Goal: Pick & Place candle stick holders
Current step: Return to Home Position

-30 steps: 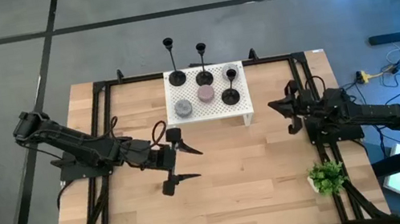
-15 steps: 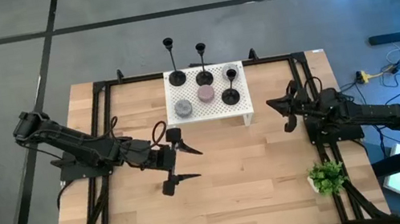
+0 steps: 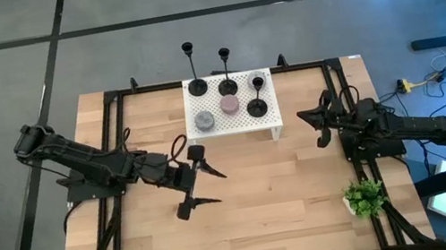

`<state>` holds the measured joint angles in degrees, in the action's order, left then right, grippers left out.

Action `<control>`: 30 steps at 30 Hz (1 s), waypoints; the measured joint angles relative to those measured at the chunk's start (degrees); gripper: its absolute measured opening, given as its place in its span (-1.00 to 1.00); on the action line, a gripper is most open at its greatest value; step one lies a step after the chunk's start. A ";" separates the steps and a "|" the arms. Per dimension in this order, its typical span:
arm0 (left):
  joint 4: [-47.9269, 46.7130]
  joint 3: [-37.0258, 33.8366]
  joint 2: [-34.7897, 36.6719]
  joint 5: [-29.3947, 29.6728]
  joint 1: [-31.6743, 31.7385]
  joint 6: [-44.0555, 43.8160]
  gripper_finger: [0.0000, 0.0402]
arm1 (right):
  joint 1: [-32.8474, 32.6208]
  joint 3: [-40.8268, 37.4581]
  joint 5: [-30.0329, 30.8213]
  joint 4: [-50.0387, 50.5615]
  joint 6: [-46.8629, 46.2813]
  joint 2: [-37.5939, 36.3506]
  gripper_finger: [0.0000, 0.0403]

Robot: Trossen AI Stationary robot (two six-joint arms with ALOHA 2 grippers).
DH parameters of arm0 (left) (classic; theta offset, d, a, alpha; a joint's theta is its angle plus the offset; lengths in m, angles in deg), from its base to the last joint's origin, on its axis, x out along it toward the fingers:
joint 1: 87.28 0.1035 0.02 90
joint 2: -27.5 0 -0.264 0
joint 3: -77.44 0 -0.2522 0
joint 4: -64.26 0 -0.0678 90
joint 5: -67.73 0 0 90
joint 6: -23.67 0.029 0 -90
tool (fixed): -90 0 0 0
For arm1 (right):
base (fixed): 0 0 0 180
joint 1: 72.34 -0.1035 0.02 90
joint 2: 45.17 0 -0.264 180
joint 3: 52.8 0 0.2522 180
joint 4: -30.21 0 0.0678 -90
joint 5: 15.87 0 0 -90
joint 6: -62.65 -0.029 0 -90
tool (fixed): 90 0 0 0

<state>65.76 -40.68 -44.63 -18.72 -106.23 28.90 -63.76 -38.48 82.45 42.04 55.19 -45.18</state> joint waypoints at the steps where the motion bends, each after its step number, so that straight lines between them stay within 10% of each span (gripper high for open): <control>1: -0.25 0.00 0.27 -0.91 0.49 -0.04 0.47 | 0.00 0.00 0.02 0.00 -0.01 0.00 -0.95; 18: -5.33 -1.04 7.01 -0.13 9.99 -0.73 0.47 | 0.02 0.00 0.04 0.00 -0.02 0.00 -0.95; 30: 10.56 -25.03 29.92 0.58 12.63 -4.56 0.47 | 0.04 0.00 0.04 -0.01 -0.02 0.00 -0.95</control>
<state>76.32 -65.72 -14.71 -18.14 -93.60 24.34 -63.72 -38.48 82.49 42.03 55.17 -45.18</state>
